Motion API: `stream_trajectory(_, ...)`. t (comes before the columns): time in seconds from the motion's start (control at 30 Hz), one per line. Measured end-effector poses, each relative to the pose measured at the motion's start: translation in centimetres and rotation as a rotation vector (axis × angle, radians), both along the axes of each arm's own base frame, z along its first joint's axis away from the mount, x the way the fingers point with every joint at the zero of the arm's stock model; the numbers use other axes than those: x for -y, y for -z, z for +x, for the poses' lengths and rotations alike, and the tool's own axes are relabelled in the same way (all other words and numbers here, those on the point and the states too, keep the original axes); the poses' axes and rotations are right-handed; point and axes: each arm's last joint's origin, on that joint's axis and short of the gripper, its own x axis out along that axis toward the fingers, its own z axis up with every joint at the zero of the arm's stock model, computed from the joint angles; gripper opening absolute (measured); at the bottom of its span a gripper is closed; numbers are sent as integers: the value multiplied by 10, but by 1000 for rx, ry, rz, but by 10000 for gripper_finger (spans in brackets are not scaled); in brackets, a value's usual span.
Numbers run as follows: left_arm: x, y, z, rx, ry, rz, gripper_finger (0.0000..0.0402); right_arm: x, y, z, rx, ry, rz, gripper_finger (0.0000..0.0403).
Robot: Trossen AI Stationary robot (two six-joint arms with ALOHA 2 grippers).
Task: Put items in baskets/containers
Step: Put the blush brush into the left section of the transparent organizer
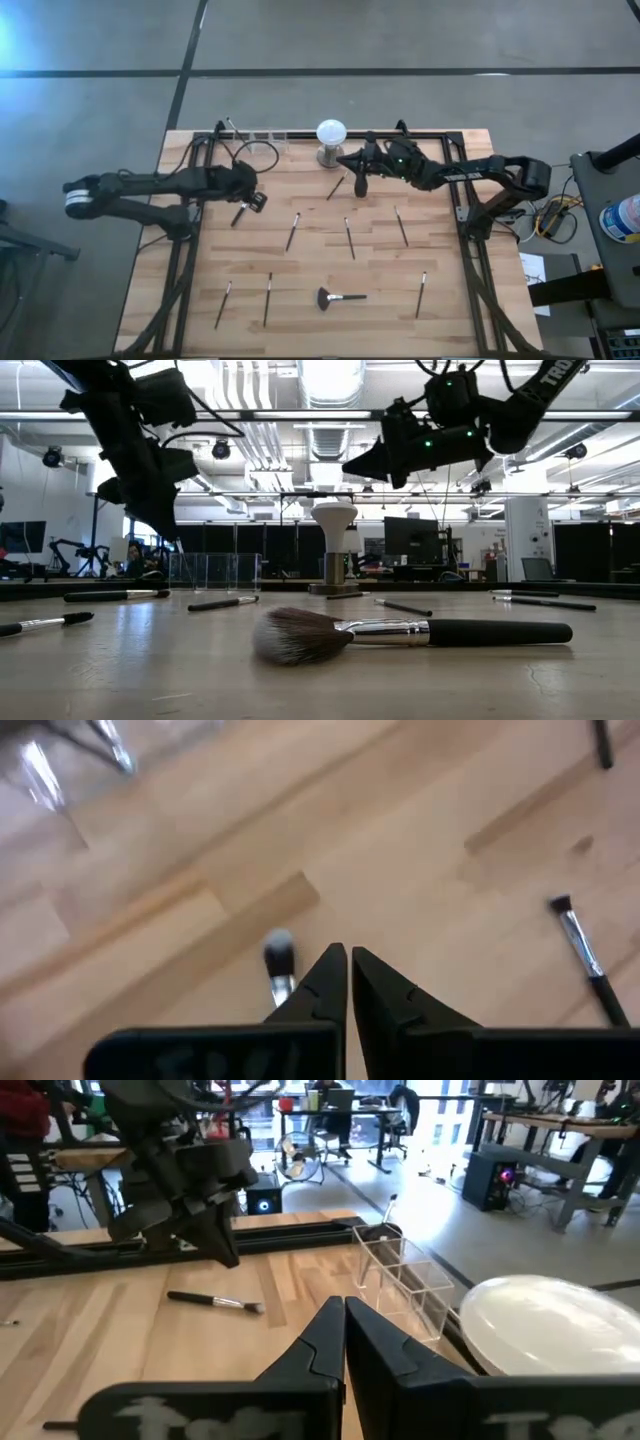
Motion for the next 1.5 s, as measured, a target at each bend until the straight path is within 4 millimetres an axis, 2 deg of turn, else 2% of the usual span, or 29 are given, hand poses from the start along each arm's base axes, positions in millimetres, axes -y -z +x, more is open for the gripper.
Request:
stream_trajectory(0.17,-2,0,11,-38,-29,-64,44,-2,-3,-12,9,19,-24,8)
stream_trajectory(0.4,-13,25,21,-160,-57,-148,105,1,-1,-19,-1,35,-29,8)
stream_trajectory(0.6,-26,37,18,-221,-96,-166,136,4,4,-19,-16,45,-28,8)
stream_trajectory(0.8,-38,52,9,-226,-116,-212,138,5,4,-19,-16,48,-29,8)
stream_trajectory(1.1,-40,68,4,-201,-76,-226,131,6,4,-19,-16,50,-29,8)
stream_trajectory(1.2,-39,73,1,-214,-77,-226,104,5,3,-19,-13,50,-30,8)
stream_trajectory(1.4,-37,84,-5,-210,-105,-206,24,6,3,-19,-9,52,-33,8)
stream_trajectory(1.5,-37,83,-5,-185,-121,-180,15,6,3,-19,-8,52,-33,8)
